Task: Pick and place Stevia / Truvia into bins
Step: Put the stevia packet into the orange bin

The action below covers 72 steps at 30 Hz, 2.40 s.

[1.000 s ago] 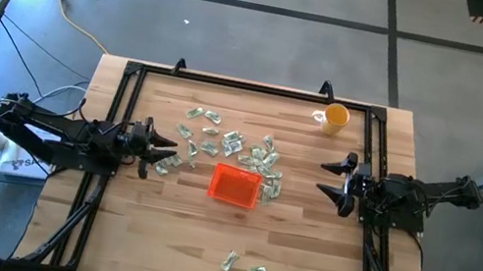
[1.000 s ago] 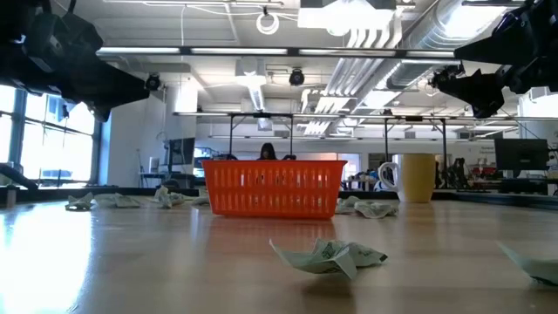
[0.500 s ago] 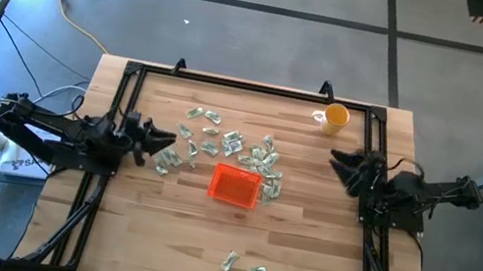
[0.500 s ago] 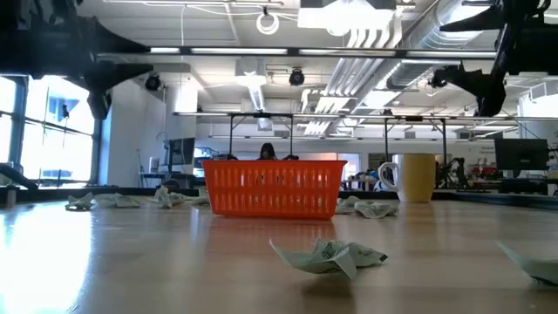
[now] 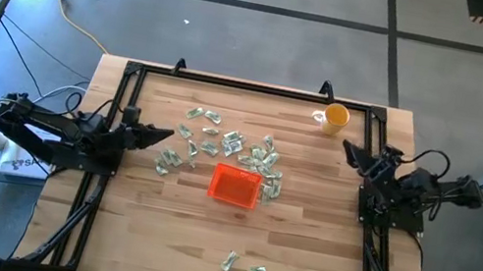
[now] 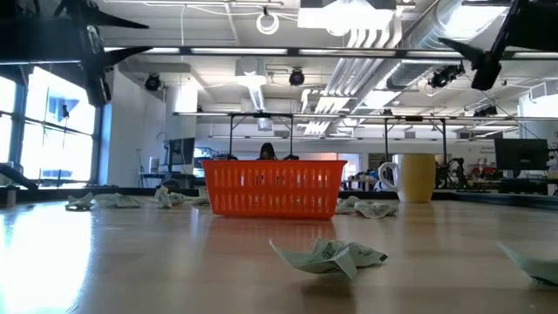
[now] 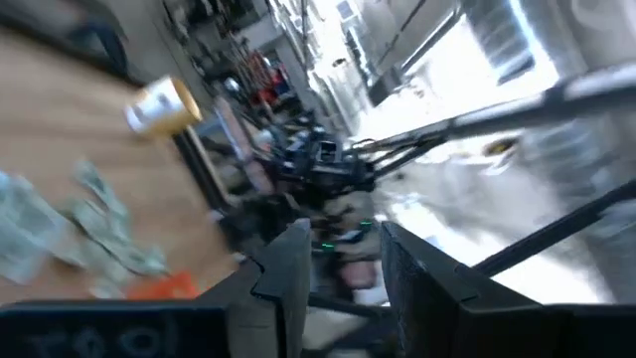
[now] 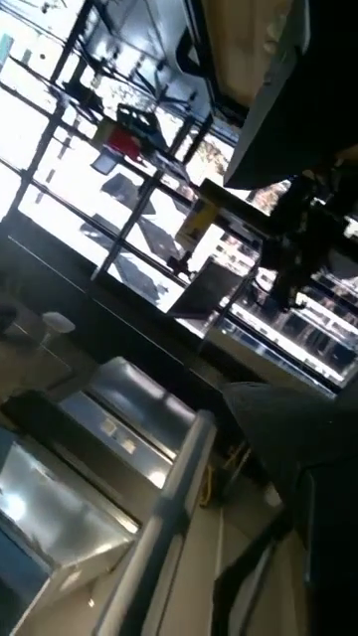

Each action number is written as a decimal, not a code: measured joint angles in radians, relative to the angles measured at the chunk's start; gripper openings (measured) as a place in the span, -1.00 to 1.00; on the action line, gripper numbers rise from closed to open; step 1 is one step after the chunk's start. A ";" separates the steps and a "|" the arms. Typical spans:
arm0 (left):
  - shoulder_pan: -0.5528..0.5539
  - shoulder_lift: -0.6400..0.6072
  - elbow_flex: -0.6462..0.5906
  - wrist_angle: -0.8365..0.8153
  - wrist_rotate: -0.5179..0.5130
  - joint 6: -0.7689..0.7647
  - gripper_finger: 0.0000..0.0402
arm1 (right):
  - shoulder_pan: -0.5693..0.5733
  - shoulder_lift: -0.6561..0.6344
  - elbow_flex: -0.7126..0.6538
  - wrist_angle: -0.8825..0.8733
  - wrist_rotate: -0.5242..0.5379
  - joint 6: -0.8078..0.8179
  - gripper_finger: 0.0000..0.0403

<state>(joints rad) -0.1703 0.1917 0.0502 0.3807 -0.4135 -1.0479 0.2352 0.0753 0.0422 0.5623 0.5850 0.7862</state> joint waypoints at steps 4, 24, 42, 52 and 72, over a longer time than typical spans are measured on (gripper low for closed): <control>0.000 0.000 0.001 0.014 0.057 -0.068 -0.21 | 0.011 0.159 0.062 0.009 -0.080 0.049 0.60; 0.000 0.000 0.004 -0.152 0.443 -0.101 -0.21 | 0.146 1.207 0.988 -1.127 -0.503 0.307 0.60; 0.000 0.000 0.004 -0.315 0.536 0.049 -0.21 | 0.396 1.876 1.467 -1.429 -0.603 -0.364 0.60; 0.000 0.000 0.004 -0.357 0.537 0.049 -0.21 | 0.394 2.021 1.563 -1.423 -0.584 -0.371 0.55; 0.000 0.000 0.005 -0.363 0.533 0.047 -0.21 | 0.391 2.015 1.399 -1.309 -0.563 -0.346 -0.07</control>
<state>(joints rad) -0.1703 0.1917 0.0547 0.0181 0.1193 -1.0006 0.6266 2.0907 1.4414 -0.7467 0.0216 0.4404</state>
